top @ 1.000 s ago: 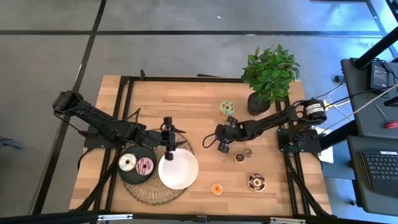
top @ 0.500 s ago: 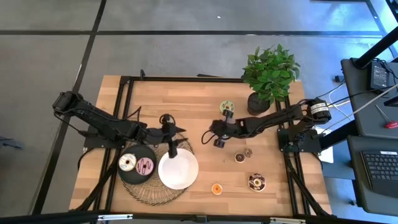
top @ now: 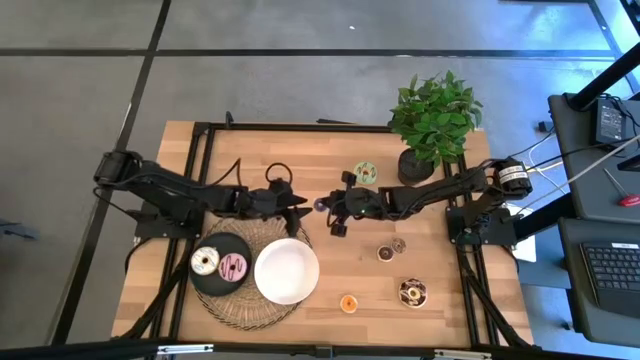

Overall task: Pick & Place donuts
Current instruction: Put the small blue donut on the white plate

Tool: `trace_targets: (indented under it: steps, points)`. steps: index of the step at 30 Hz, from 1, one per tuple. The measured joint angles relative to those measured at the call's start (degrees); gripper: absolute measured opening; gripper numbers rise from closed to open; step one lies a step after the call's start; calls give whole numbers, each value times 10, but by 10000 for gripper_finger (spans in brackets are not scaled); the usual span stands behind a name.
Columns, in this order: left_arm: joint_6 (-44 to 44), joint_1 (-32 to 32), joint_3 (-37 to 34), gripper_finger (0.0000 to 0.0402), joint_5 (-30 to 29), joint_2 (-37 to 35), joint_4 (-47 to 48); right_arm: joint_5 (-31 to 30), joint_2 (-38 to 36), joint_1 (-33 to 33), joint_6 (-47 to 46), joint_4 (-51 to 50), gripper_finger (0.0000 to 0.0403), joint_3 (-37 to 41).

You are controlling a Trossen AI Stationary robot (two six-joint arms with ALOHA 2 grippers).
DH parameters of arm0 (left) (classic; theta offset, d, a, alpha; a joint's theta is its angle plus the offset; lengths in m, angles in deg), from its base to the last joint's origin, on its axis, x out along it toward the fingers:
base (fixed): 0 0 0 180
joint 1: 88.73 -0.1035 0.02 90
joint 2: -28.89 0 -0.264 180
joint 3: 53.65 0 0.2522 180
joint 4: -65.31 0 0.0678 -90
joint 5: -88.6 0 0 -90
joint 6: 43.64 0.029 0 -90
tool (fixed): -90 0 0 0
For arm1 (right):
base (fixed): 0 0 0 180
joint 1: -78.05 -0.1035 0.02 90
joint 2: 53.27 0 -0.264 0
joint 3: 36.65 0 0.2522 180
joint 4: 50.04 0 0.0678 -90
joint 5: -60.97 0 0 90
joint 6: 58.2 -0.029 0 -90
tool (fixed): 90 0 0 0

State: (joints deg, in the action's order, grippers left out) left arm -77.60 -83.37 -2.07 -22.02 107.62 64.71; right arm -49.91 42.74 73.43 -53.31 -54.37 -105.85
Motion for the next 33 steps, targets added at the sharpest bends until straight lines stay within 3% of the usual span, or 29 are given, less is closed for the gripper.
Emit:
trace_targets:
  steps: [11,25,29,33]
  points:
    - [6,-14,0,152,9,19,-22,0,0,-1,3,16,20,0]
    - [37,-14,0,47,18,19,-39,2,0,-1,4,20,25,0]
    - [37,-14,0,25,43,19,-39,8,0,-1,17,20,38,0]
    - [37,-13,0,14,62,19,-34,40,-2,-1,17,16,76,0]
